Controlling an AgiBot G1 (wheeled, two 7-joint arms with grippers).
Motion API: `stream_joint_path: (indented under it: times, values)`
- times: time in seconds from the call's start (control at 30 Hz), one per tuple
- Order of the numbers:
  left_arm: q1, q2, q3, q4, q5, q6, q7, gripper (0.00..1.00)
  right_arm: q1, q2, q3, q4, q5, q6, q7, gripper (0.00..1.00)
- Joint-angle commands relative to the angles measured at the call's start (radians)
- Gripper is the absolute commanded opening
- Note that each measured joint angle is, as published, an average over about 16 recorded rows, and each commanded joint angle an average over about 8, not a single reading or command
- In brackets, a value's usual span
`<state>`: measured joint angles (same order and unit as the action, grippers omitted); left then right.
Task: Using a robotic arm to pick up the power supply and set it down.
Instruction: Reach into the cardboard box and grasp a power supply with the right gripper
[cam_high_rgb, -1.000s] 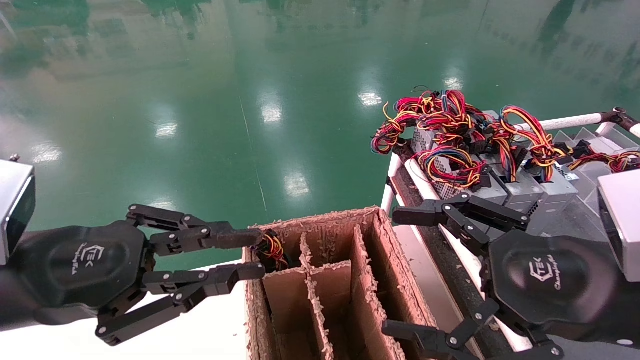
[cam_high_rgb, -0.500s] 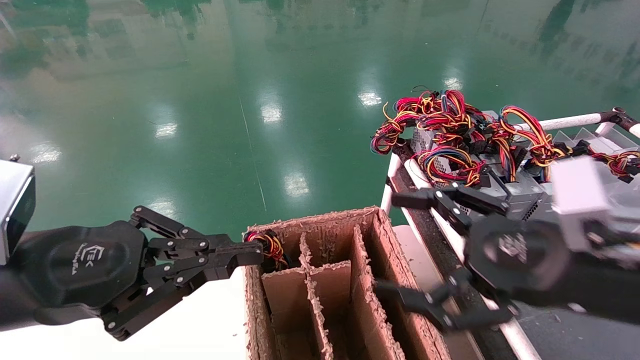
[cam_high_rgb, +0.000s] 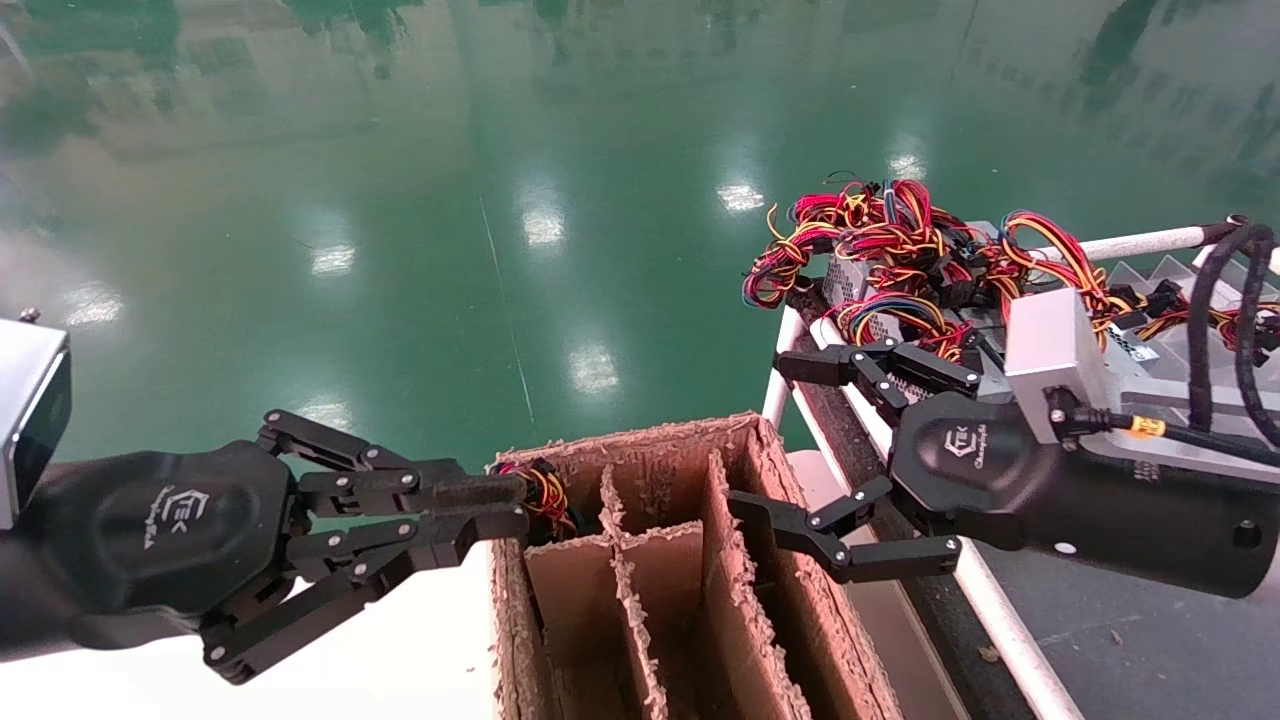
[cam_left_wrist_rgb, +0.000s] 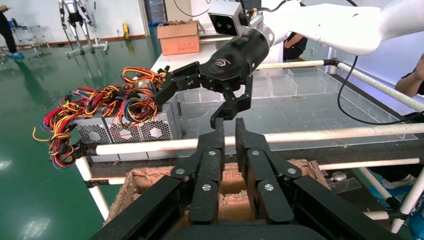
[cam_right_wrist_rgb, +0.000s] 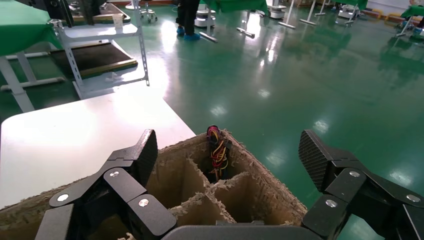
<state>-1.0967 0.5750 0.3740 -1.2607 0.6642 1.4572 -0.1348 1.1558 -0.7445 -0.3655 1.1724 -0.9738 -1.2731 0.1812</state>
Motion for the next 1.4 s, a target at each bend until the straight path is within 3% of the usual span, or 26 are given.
stream_joint_path:
  times: [0.03,0.37,0.73,1.07,1.13,1.33,1.4]
  values:
    - [0.000,0.000,0.000,0.000,0.000,0.000,0.000,1.00,-0.002,-0.001,0.000,-0.001,0.000,0.004,0.000,1.00]
    - [0.000,0.000,0.000,0.000,0.000,0.000,0.000,1.00,0.119,-0.187,-0.123,-0.139,-0.174,0.100,0.085,1.00]
    - [0.000,0.000,0.000,0.000,0.000,0.000,0.000,1.00,0.235,-0.418,-0.226,-0.443,-0.246,0.041,0.067,1.00]
    - [0.000,0.000,0.000,0.000,0.000,0.000,0.000,1.00,0.256,-0.497,-0.241,-0.596,-0.243,-0.006,-0.008,1.00]
    - [0.000,0.000,0.000,0.000,0.000,0.000,0.000,1.00,0.254,-0.503,-0.242,-0.618,-0.241,-0.010,-0.016,0.85]
    - [0.000,0.000,0.000,0.000,0.000,0.000,0.000,1.00,0.256,-0.529,-0.240,-0.696,-0.232,-0.018,-0.029,0.10]
    - [0.000,0.000,0.000,0.000,0.000,0.000,0.000,1.00,0.260,-0.538,-0.239,-0.724,-0.229,-0.022,-0.035,0.00]
